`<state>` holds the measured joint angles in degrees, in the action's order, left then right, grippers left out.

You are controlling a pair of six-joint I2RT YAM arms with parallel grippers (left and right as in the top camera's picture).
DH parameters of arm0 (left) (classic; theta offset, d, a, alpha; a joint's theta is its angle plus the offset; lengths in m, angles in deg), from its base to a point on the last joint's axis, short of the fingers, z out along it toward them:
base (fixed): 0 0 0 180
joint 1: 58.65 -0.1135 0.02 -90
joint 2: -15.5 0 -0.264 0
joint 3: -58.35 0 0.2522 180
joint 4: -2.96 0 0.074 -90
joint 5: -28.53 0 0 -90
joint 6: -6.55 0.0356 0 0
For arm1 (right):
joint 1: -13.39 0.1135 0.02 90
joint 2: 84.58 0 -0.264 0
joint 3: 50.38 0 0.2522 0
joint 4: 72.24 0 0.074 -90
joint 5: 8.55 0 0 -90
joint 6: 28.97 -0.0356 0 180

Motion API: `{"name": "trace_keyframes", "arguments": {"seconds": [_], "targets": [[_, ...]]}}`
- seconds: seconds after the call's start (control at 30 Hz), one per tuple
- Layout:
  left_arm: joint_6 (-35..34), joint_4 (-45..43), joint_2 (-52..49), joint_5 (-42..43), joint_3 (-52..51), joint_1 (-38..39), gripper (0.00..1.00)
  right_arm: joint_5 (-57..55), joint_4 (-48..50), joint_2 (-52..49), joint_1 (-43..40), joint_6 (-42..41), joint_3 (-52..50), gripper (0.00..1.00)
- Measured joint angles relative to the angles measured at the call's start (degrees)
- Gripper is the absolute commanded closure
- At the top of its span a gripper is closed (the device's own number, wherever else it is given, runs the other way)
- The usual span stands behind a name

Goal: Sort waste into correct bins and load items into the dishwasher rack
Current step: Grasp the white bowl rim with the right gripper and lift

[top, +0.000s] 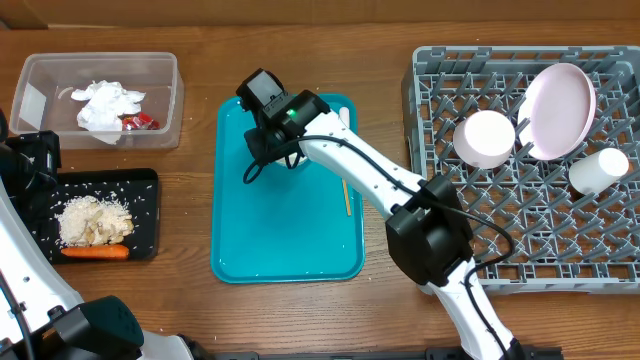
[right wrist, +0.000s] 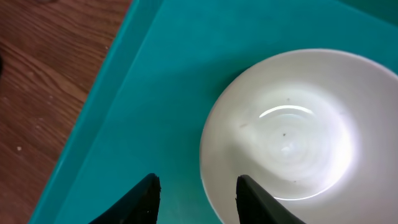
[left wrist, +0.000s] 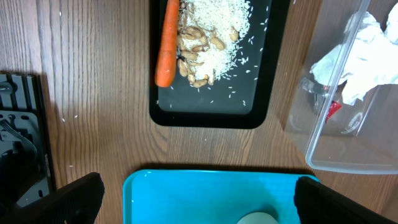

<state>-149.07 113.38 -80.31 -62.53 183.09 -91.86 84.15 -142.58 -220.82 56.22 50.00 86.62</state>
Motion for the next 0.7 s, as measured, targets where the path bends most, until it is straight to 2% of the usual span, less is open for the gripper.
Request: {"name": "trace_keyframes", "arguments": {"seconds": [0.2, 0.33, 0.4, 0.47, 0.5, 0.7], "targets": [[0.0, 0.0, 0.0, 0.0, 0.0, 0.0, 0.0, 0.9, 0.0, -2.3, 0.0, 0.3, -0.2, 0.59], [0.0, 0.0, 0.0, 0.0, 0.0, 0.0, 0.0, 1.0, 0.0, -2.4, 0.0, 0.6, -0.2, 0.74], [0.0, 0.0, 0.0, 0.0, 0.0, 0.0, 0.0, 1.0, -0.2, -2.7, 0.0, 0.5, -0.2, 0.78], [0.0, 0.0, 0.0, 0.0, 0.0, 0.0, 0.0, 0.9, -0.7, -3.3, 0.0, 0.3, -0.2, 0.93], [0.0, 0.0, 0.0, 0.0, 0.0, 0.0, 0.0, 1.0, -1.0, -3.6, 0.0, 0.0, -0.2, 0.96], [0.0, 0.0, 0.0, 0.0, 0.0, 0.0, 0.0, -0.2, -4.5, -2.2, 0.0, -3.2, 1.3, 0.96]]}}
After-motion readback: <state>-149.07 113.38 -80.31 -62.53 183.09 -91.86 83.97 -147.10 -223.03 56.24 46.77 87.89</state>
